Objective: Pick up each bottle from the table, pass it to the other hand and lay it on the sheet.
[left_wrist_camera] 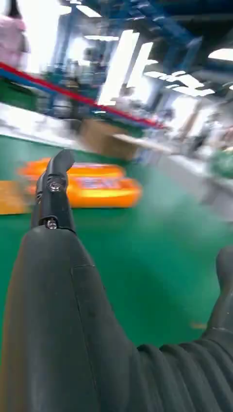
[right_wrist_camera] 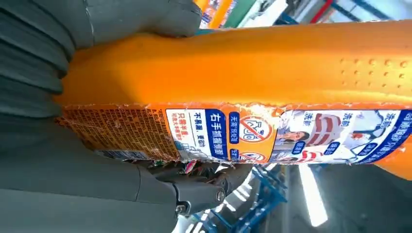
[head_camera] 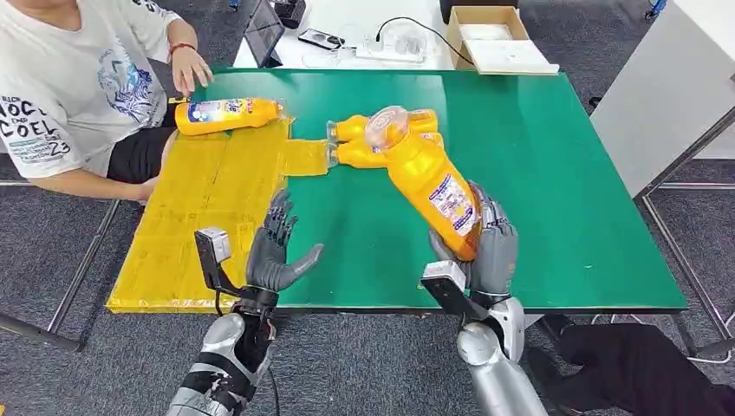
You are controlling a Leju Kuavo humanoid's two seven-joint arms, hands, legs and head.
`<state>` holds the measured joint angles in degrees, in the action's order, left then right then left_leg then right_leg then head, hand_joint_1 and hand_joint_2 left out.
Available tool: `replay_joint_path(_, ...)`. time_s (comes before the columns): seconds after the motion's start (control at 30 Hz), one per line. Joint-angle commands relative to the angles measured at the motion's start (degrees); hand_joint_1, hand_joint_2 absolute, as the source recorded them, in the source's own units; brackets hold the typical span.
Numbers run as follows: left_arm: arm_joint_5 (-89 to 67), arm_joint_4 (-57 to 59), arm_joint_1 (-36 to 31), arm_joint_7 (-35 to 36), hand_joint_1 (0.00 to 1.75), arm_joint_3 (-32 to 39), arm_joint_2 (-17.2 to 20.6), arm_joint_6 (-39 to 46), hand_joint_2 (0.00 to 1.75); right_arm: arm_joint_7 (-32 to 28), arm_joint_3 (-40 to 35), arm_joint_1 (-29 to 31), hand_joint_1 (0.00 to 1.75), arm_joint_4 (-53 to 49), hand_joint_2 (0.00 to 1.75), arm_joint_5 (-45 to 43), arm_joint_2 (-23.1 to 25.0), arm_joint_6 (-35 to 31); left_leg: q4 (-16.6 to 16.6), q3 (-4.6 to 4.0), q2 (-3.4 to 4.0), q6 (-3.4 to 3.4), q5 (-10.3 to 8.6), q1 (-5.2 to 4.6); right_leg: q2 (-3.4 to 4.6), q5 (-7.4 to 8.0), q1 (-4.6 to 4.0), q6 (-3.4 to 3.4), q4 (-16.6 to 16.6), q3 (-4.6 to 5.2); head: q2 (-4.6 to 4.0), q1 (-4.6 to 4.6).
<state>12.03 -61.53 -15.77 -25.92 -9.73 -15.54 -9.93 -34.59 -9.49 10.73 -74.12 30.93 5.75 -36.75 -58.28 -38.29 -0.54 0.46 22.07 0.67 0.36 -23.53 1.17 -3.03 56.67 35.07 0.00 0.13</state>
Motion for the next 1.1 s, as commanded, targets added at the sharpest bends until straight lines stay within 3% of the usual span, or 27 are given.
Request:
replay_joint_path(0.03,11.0,-3.6,1.3,3.9,0.0,-8.8,2.9,-11.9,1.75,-4.1,-2.9,2.6,1.75,11.7,1.75,-0.6,3.0,4.0,0.0,0.27,0.16,-0.01,0.11,0.04,0.1,-0.04,-0.07,0.12,-0.1,-0.24,0.0,0.02)
replay_joint_path(0.23,13.5,-3.5,1.3,5.0,0.0,-9.7,3.1,-14.3,1.75,-4.6,-4.0,3.1,1.75,12.4,1.75,-0.2,3.3,4.6,0.0,0.6,0.23,0.0,0.26,0.03,0.13,-0.18,-0.09,0.23,-0.1,-0.57,0.0,0.0)
replay_joint_path(0.37,14.2,-3.3,1.4,5.2,0.0,-10.6,3.2,-15.0,1.75,-4.9,-4.8,3.5,1.75,13.1,1.75,0.0,4.3,4.7,0.0,0.11,0.11,0.0,0.05,0.0,0.09,-0.01,-0.01,0.08,0.0,-0.1,0.0,0.0)
replay_joint_path(0.73,13.9,-2.4,0.7,5.1,0.0,-12.2,3.2,-15.8,1.75,-4.7,-7.7,5.7,1.75,16.5,1.75,1.3,5.5,5.4,0.0,0.33,0.2,0.0,0.15,0.02,0.14,-0.09,-0.04,0.16,0.0,-0.29,0.0,0.02)
replay_joint_path(0.87,8.5,0.8,-1.7,2.7,0.0,-13.7,2.2,-10.6,1.75,-3.2,-16.8,8.3,1.75,23.9,1.75,6.1,8.4,6.3,0.0,0.22,0.22,-0.02,0.1,0.03,0.16,-0.04,-0.05,0.13,0.0,-0.16,0.0,0.0)
replay_joint_path(1.1,1.8,-0.3,-2.0,-1.4,0.0,-10.0,0.0,1.0,1.75,-2.5,-26.4,4.7,1.75,29.4,1.75,2.4,8.7,13.6,0.0,0.33,0.04,-0.01,0.13,0.12,-0.05,-0.14,-0.15,0.16,-0.1,-0.31,0.0,0.0)
